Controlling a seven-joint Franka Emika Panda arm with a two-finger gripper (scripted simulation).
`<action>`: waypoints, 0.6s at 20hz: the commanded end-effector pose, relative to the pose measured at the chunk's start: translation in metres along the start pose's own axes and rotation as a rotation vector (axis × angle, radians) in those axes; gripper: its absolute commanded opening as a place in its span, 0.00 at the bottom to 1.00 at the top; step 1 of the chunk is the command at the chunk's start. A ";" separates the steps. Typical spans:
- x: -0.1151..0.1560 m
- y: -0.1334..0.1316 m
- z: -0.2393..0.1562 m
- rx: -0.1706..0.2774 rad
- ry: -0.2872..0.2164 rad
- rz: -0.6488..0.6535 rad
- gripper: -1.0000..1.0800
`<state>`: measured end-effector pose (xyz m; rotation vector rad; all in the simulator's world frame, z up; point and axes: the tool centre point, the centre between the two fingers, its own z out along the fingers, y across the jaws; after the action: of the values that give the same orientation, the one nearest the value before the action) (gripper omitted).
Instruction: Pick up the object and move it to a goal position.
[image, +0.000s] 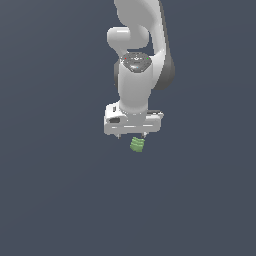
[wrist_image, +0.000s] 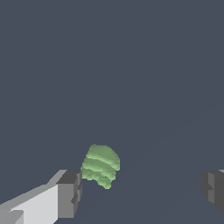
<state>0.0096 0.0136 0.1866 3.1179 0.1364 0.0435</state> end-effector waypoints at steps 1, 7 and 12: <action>0.000 0.000 0.000 0.000 0.000 0.000 0.96; -0.004 0.015 0.005 0.009 -0.019 0.018 0.96; -0.005 0.019 0.006 0.012 -0.024 0.022 0.96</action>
<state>0.0060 -0.0063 0.1812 3.1297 0.1012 0.0065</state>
